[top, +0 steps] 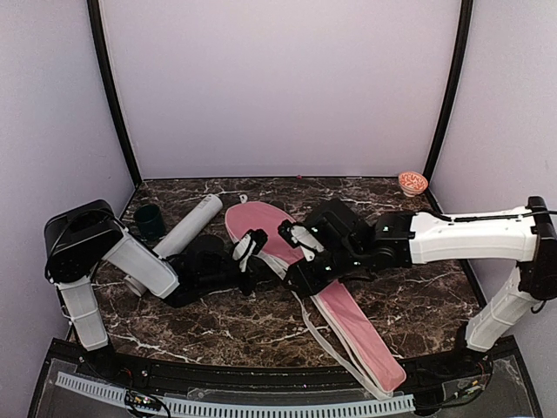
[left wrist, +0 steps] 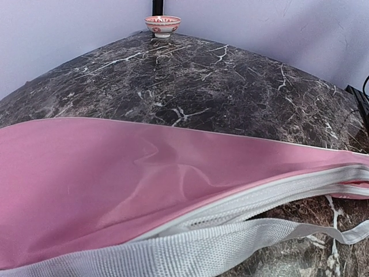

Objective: Pack up the badminton gear

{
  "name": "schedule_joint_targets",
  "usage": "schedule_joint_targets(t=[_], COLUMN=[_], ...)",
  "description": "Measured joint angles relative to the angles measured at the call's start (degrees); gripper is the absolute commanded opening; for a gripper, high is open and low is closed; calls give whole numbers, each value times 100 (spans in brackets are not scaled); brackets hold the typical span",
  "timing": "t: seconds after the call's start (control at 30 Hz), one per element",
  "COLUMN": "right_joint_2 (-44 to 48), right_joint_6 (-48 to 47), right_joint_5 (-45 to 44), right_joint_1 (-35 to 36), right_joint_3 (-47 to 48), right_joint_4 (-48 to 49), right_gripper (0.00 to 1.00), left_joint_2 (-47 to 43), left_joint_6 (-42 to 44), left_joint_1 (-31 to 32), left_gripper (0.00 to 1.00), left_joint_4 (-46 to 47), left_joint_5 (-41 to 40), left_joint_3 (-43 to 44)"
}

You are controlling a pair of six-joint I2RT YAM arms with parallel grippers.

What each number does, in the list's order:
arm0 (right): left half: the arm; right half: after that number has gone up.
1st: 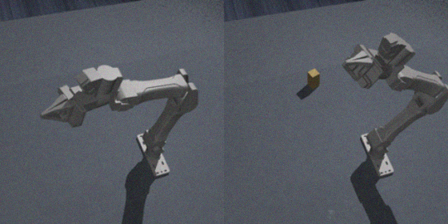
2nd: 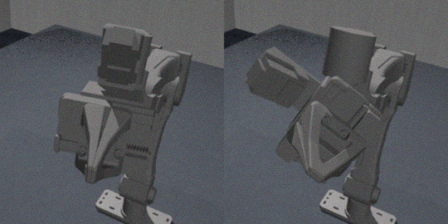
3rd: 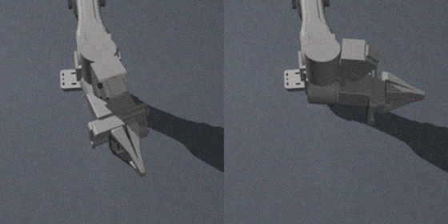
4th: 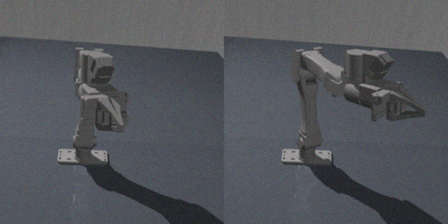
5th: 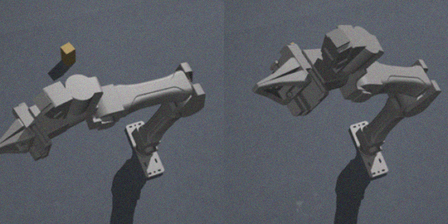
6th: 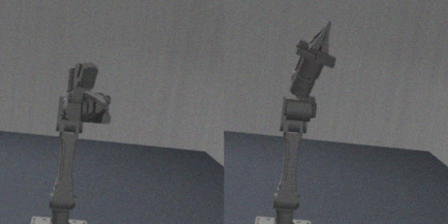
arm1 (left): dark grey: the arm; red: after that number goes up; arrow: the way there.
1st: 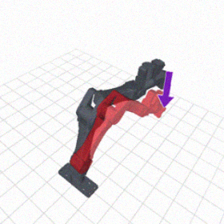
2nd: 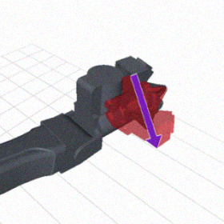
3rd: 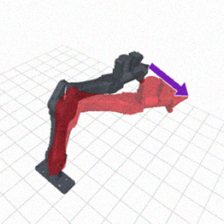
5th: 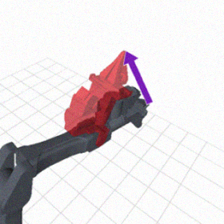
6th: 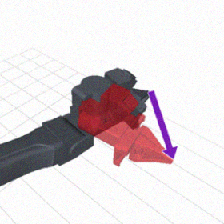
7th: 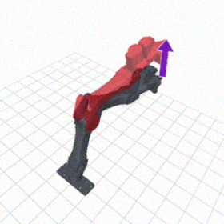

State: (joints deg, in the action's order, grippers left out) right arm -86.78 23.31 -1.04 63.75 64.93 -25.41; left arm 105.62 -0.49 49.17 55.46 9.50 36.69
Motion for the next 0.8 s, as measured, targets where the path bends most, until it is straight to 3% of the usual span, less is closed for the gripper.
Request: schedule_joint_targets(t=[0.23,0.5,0.63,0.77,0.8], right_joint_2=[-1071,-1311,-1541,-1729,-1731], right_joint_6=[420,957,1067,1169,1163], right_joint_5=[-310,-1110,-1349,-1401,-1414], right_joint_1=[68,232,304,341,343], right_joint_3=[365,378,378,352,341], right_joint_4=[-33,-17,52,151,157], right_gripper=[48,44,30,2,0], left_joint_2=[-4,-63,-63,-63,-63], left_joint_6=[-2,-11,-17,-17,-17], left_joint_1=[0,13,13,13,13], left_gripper=[0,0,0,0,0], left_joint_4=[-13,-35,-37,-35,-35], left_joint_5=[17,17,17,15,13], left_joint_3=[2,2,0,2,0])
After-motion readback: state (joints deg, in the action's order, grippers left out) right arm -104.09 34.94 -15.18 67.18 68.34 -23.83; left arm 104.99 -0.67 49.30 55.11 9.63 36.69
